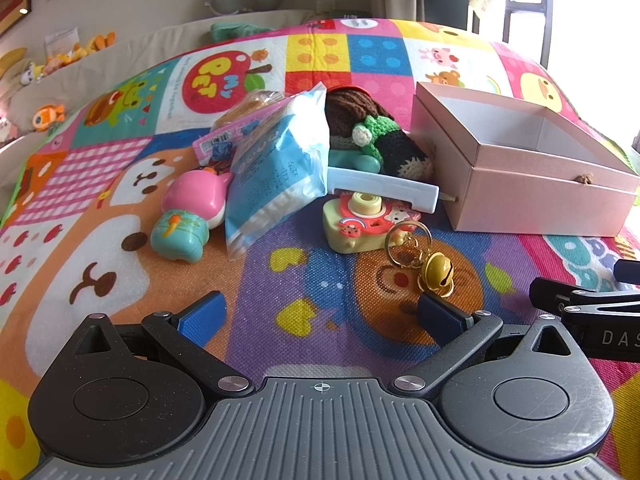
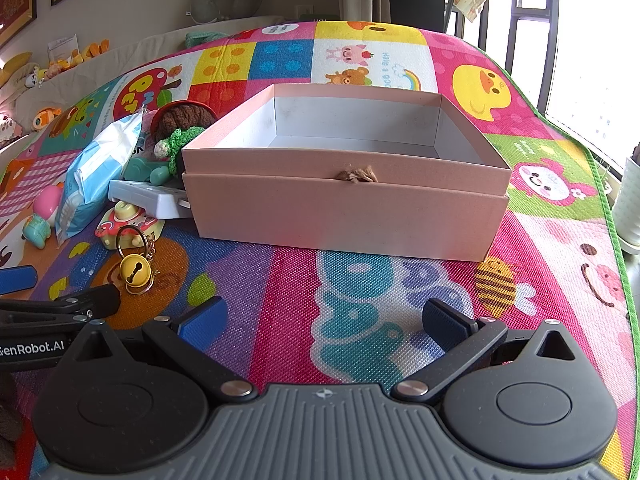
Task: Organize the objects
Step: 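Move both tools toward the pile of items beside the pink box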
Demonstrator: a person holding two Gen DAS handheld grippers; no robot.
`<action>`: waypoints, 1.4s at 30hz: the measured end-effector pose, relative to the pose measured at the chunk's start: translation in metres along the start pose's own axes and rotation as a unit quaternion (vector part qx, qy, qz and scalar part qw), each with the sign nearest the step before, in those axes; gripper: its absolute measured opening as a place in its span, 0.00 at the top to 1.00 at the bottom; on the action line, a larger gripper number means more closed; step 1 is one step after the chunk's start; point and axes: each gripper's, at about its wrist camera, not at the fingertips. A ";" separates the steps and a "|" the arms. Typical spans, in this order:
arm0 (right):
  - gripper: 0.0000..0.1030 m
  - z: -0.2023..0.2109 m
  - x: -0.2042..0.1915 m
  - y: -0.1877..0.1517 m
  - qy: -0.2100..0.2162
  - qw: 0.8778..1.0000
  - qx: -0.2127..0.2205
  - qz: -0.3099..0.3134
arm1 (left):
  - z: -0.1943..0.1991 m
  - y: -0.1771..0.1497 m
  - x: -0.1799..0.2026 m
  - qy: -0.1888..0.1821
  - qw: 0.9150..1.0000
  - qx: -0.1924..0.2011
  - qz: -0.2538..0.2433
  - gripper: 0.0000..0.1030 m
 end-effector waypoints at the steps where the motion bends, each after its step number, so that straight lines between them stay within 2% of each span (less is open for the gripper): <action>1: 0.00 0.000 0.000 0.000 0.000 1.000 0.000 0.001 | 0.000 0.000 0.000 0.000 1.000 0.000 0.000 0.00; 23: 0.00 -0.001 -0.001 0.000 0.001 1.000 0.000 0.000 | -0.002 0.003 0.002 -0.005 1.000 0.002 0.004 0.00; 28: 0.00 -0.002 -0.003 -0.001 0.011 1.000 -0.005 0.008 | 0.011 -0.002 -0.018 -0.035 0.999 0.019 0.020 0.00; 32: 0.00 -0.001 0.006 0.003 0.033 0.999 -0.023 0.023 | 0.029 0.011 -0.062 0.019 0.996 0.076 0.041 0.00; 34: 0.00 -0.001 0.004 0.005 0.033 0.998 -0.033 0.034 | 0.026 0.020 -0.087 0.022 0.994 0.089 0.056 0.00; 38: 0.00 -0.001 0.005 0.007 0.039 0.997 -0.048 0.041 | -0.007 0.034 -0.111 0.007 0.998 0.052 0.024 0.00; 42: 0.00 -0.001 0.006 0.008 0.036 0.997 -0.058 0.038 | -0.031 0.030 -0.114 -0.037 0.998 0.028 0.039 0.01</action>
Point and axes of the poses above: each gripper's, at about its wrist camera, not at the fingertips, and z roughly against the way its jaws point, x to its right, y to its top, and after that the axes turned 12 degrees about -z, right-handed
